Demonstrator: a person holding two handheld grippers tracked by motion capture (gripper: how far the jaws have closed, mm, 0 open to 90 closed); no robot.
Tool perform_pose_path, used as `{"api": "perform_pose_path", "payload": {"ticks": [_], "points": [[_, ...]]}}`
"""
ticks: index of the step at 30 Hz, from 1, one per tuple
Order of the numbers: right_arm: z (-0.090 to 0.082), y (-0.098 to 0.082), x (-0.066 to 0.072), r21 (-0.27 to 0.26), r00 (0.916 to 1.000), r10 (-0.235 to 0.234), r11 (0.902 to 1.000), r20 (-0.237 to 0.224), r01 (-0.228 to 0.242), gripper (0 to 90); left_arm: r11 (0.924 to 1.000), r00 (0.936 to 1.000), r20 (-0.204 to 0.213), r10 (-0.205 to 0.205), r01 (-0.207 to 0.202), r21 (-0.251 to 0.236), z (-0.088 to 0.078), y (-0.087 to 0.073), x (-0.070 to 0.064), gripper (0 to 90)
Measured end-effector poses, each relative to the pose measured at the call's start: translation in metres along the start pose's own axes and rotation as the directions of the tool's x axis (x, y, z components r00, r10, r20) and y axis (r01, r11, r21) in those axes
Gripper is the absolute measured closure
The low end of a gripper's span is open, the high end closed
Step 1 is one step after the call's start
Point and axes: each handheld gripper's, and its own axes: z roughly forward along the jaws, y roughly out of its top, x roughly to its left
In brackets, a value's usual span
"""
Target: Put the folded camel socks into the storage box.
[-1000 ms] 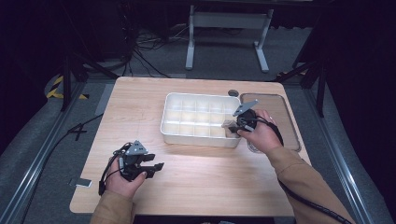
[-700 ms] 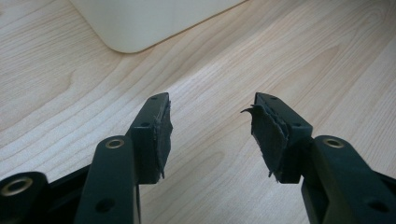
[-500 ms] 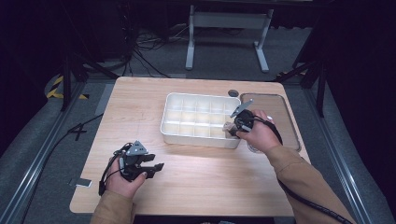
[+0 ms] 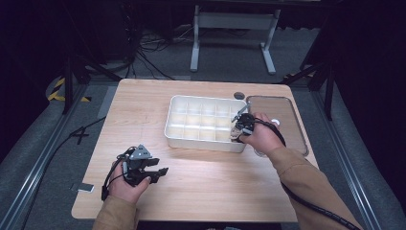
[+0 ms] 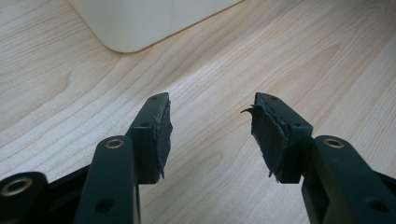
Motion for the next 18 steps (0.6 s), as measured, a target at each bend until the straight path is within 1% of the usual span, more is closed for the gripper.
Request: {"api": "perform_pose_path", "payload": {"ticks": [3,5,6,7,8,10,11,12,14,15,16,17,18], "points": [[0.0,0.001,0.0,0.006,1.0,0.006,1.0,-0.003,-0.006,69.0,1.0,1.0,0.002,-0.004,0.004,0.003,-0.001,0.0,0.0,47.9],[-0.002,0.0,-0.001,-0.005,0.9997,0.014,0.9999,-0.019,-0.014,65.9,1.0,1.0,0.0,-0.008,0.008,0.004,-0.001,0.0,0.0,47.8],[-0.004,0.0,-0.001,-0.011,0.9997,0.017,0.9998,-0.019,-0.018,63.6,1.0,1.0,-0.004,0.003,-0.003,0.001,0.0,0.0,0.001,47.7],[-0.006,0.0,-0.001,-0.017,0.9995,0.022,0.9996,-0.023,-0.022,59.9,1.0,1.0,-0.002,0.006,-0.005,0.005,0.0,0.0,0.001,47.7],[-0.008,0.001,-0.001,-0.026,0.9996,0.023,0.9994,-0.016,-0.023,56.6,0.9999,0.9999,-0.004,0.01,-0.01,0.006,0.0,0.0,0.001,47.7],[-0.011,0.002,-0.001,-0.05,0.9992,0.028,0.9983,-0.028,-0.029,56.0,1.0,1.0,-0.002,0.004,-0.004,0.005,0.001,0.0,0.0,47.8],[-0.013,0.003,-0.001,-0.051,0.9994,0.026,0.9983,-0.023,-0.027,56.0,1.0,1.0,0.003,-0.002,0.002,0.006,0.001,0.0,0.0,47.7],[-0.014,0.004,0.0,-0.059,0.9992,0.028,0.9978,-0.027,-0.03,56.2,1.0,1.0,0.003,-0.003,0.003,0.007,0.001,0.0,-0.001,47.7],[-0.016,0.005,0.0,-0.068,0.9991,0.033,0.9971,-0.027,-0.034,62.5,1.0,1.0,0.003,-0.002,0.002,0.007,0.001,0.0,-0.001,47.7],[-0.017,0.006,0.0,-0.064,0.9994,0.024,0.9977,-0.026,-0.025,68.7,1.0,1.0,0.004,-0.003,0.003,0.007,0.001,0.0,-0.001,47.7],[-0.017,0.006,0.0,-0.064,0.9994,0.024,0.9977,-0.026,-0.025,68.7,1.0,1.0,0.004,-0.003,0.003,0.007,0.001,0.0,-0.001,47.7],[-0.018,0.006,0.0,-0.058,0.9996,0.017,0.9981,-0.022,-0.018,72.9,1.0,1.0,0.003,-0.004,0.004,0.009,0.001,0.0,-0.001,47.7],[-0.018,0.005,0.0,-0.051,0.9995,0.014,0.9986,-0.027,-0.016,74.9,1.0,1.0,-0.002,0.004,-0.004,0.009,0.002,0.0,-0.001,47.7]]}}
